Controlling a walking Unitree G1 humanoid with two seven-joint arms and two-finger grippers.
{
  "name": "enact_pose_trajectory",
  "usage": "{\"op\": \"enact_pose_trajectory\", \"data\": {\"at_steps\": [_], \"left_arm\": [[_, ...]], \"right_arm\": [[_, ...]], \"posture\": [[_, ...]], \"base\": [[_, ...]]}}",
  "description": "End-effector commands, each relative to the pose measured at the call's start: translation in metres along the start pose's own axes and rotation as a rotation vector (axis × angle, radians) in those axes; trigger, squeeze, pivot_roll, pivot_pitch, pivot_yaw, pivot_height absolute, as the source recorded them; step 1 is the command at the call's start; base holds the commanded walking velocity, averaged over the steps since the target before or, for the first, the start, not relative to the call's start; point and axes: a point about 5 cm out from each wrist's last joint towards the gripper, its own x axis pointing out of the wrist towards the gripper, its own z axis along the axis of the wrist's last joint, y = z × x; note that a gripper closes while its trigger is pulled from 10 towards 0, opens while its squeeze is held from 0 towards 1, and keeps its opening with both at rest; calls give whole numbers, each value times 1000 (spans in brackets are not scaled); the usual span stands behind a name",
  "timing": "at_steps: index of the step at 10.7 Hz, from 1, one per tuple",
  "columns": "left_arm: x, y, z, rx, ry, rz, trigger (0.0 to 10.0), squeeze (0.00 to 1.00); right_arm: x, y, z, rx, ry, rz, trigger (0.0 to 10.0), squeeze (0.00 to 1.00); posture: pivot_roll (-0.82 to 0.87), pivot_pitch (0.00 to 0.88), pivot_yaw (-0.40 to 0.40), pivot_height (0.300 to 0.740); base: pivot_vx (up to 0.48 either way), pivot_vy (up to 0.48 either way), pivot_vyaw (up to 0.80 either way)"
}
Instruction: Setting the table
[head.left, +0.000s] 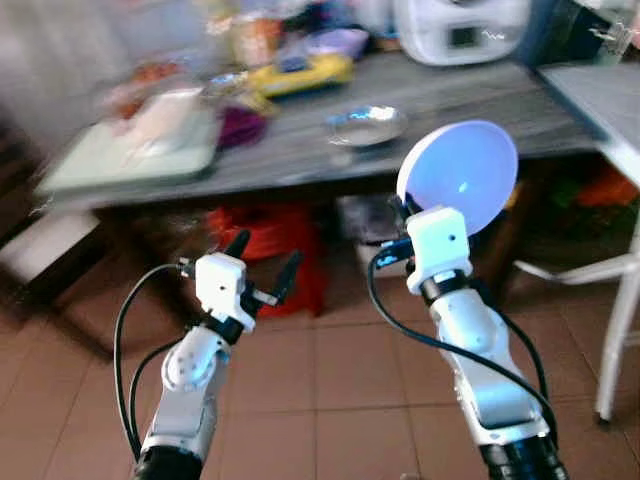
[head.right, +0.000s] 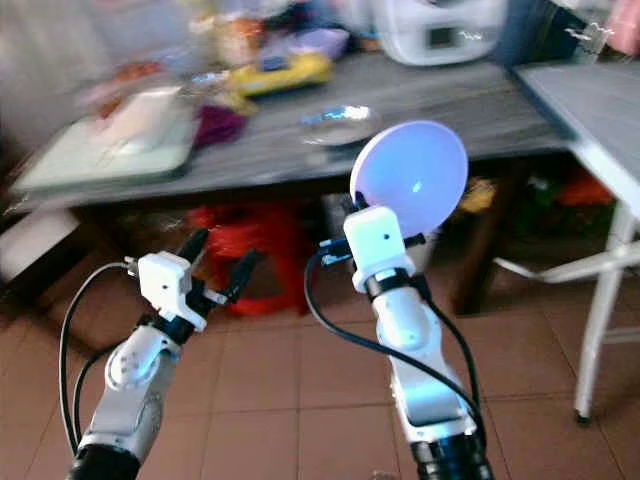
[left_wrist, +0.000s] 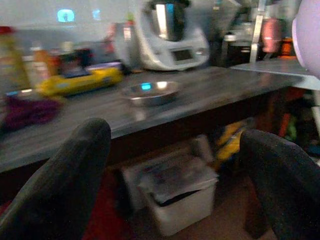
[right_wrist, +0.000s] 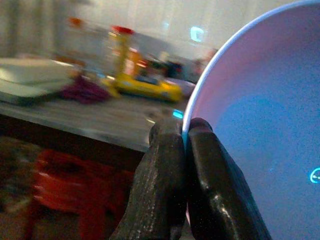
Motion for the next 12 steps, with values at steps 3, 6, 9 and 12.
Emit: {"op": "enact_pose_trajectory", "data": {"at_steps": [3,6,9,12], "left_arm": [[3,-6,0,-9,2,-33,10000,0],[5,-7,0,-11,0,-37,10000,0],[5,-8,0,-13,1,-39,10000,0],[6,-9,0,-14,2,-41,10000,0]], "right_arm": [[-1,-6,2,-5,-11,-25,10000,0],[0,-5,4,-38,-22,-17,10000,0],[0,-5,3,-41,-19,-20,10000,0],[0,-3,2,-40,-16,-20,10000,0]], "posture": [[-148,86,119,740],[-148,84,120,740],[-146,82,118,740],[-146,83,120,740]], "base": [[320,0,-648],[396,0,4],[437,0,625],[425,0,642]]}}
